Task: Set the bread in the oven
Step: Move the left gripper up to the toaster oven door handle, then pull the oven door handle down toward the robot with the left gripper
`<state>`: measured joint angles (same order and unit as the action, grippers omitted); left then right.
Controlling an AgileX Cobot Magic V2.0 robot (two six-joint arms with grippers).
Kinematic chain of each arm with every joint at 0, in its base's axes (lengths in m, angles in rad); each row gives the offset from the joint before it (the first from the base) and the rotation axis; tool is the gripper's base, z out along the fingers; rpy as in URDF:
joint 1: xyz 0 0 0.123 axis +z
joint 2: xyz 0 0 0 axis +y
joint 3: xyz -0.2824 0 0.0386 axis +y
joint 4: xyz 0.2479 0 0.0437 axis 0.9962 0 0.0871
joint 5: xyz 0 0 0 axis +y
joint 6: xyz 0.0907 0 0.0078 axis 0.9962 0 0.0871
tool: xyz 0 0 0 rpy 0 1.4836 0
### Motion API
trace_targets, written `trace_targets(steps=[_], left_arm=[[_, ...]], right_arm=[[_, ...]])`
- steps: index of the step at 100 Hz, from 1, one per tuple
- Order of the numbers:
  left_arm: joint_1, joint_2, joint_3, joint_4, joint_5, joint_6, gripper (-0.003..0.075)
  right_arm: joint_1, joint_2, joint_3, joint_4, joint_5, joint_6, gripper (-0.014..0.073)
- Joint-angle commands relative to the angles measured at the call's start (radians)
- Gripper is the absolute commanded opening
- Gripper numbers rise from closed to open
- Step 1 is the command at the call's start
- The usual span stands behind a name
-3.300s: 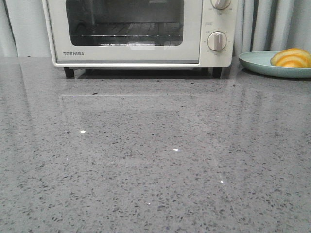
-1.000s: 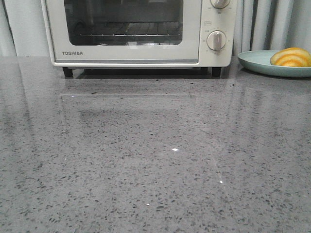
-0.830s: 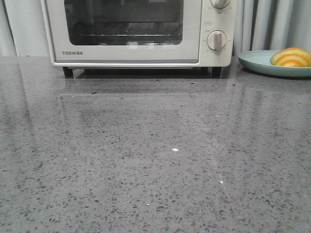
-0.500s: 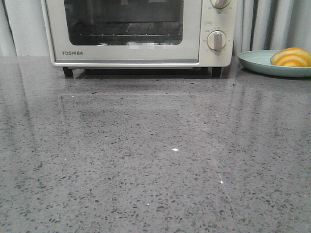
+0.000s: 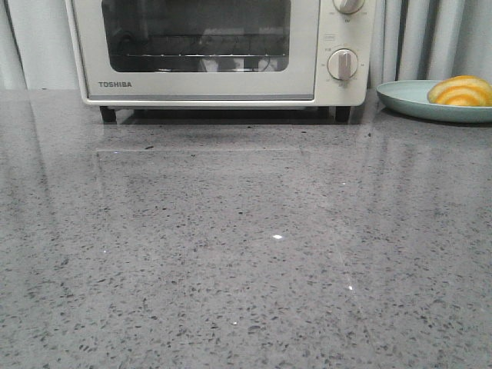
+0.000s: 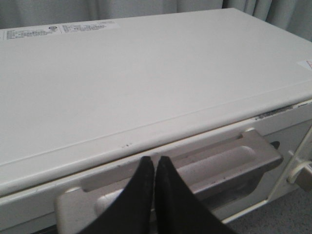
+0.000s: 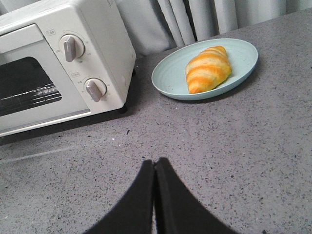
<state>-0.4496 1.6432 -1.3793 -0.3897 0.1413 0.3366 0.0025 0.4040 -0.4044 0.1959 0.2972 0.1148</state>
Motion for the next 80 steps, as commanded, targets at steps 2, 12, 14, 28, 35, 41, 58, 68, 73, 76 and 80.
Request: trace_targets(steps=[2,12,14,28,35,41,58,68,73,76,80], left_arm=[[-0.004,-0.045,-0.01,0.017,0.089,-0.002,-0.0022],[-0.004,-0.075,0.042,0.017,0.094,-0.002,-0.0022],[-0.004,-0.084,0.056,0.017,0.094,-0.002,-0.0022],[-0.004,-0.156,0.172,0.017,0.106,-0.002,-0.0022],[-0.004,-0.193,0.234,0.014,0.115,-0.002,-0.0022],[-0.007,-0.223,0.286,0.011,0.117,-0.002,-0.0022],[-0.01,-0.273,0.397,0.009,0.117,-0.002,-0.0022],[-0.01,-0.273,0.435,0.009,0.117,-0.002,-0.0022],[-0.01,-0.273,0.45,0.009,0.109,-0.002,-0.0022],[-0.01,-0.273,0.455,0.009,0.107,-0.002,-0.0022],[-0.01,-0.273,0.462,0.009,0.105,-0.002,-0.0022]], right_arm=[[0.003,0.014,-0.035,-0.009,-0.069,0.002,-0.0048],[0.003,0.014,-0.035,-0.009,-0.069,0.002,-0.0048],[0.003,0.014,-0.035,-0.009,-0.069,0.002,-0.0048],[0.003,0.014,-0.065,-0.009,-0.037,0.002,-0.0048],[0.003,0.014,-0.083,-0.009,-0.035,0.002,-0.0048],[0.003,0.014,-0.099,-0.009,-0.037,0.002,-0.0048],[0.003,0.014,-0.137,-0.009,-0.044,0.002,-0.0048],[0.003,0.014,-0.149,-0.009,-0.044,0.002,-0.0048],[0.003,0.014,-0.153,-0.009,-0.035,0.002,-0.0048],[0.003,0.014,-0.153,-0.009,-0.032,0.002,-0.0048],[0.003,0.014,-0.153,-0.009,-0.027,0.002,-0.0048]])
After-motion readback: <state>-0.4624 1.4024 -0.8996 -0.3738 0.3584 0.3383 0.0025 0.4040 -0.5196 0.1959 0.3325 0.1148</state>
